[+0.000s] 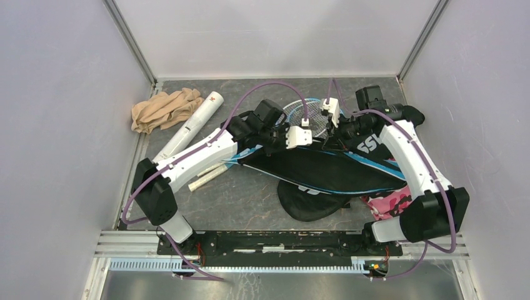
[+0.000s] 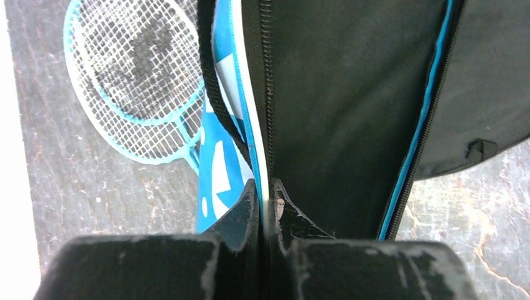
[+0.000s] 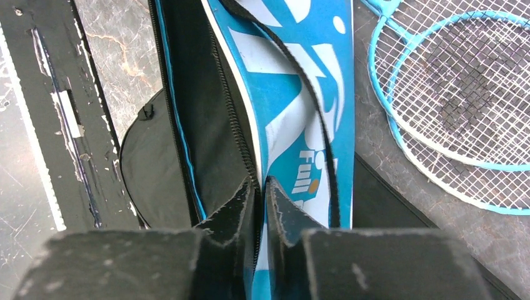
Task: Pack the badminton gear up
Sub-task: Open the racket bag at the center of the board, then adjust the racket bag at the center of the board.
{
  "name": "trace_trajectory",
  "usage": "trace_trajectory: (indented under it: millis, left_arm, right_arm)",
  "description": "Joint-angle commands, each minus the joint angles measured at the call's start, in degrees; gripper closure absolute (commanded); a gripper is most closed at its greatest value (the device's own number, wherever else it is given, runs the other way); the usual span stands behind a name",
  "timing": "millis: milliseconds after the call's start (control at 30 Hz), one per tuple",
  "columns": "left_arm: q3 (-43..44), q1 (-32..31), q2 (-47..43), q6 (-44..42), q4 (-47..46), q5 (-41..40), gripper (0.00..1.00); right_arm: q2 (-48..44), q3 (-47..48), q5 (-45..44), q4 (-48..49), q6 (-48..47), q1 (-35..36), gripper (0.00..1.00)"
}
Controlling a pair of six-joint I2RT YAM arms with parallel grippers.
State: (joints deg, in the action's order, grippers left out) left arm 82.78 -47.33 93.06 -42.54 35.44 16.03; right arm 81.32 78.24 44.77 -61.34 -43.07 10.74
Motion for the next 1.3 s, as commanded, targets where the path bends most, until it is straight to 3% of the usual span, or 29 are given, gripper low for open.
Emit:
trace_trajectory:
  millis: [0, 133, 200, 367, 767, 1100, 1267]
  left_arm:
    - [3.95, 0.0, -2.21, -3.33, 3.46, 7.55, 0.98]
    - [7.02, 0.05, -1.32, -5.37, 6.93, 11.51, 0.98]
    - [8.67, 0.05, -0.79, -5.92, 8.11, 12.28, 0.98]
    - [11.81, 0.05, 0.79, -7.6, 11.09, 13.65, 0.98]
    - [17.85, 0.05, 5.21, -9.84, 15.62, 15.0, 0.98]
    - [19.58, 0.05, 7.24, -9.48, 16.37, 13.72, 0.91]
    - [19.79, 0.42, 7.47, -7.63, 15.37, 12.13, 0.76]
  right_arm:
    - [-4.45, -3.4, 3.97, 8.36, -0.04, -0.2, 0.8]
    - [-6.31, -5.64, 4.13, 13.46, 1.79, 0.78, 0.61]
    - [-6.52, -6.26, 3.86, 14.59, 1.85, 1.78, 0.57]
    - [-6.5, -7.39, 3.12, 16.89, 2.06, 3.44, 0.52]
    - [-5.84, -8.25, 1.83, 21.79, 4.17, 7.42, 0.52]
    - [-4.81, -9.92, 1.5, 24.56, 6.33, 9.24, 0.61]
    - [-3.88, -10.05, 0.45, 25.85, 8.79, 9.58, 0.99]
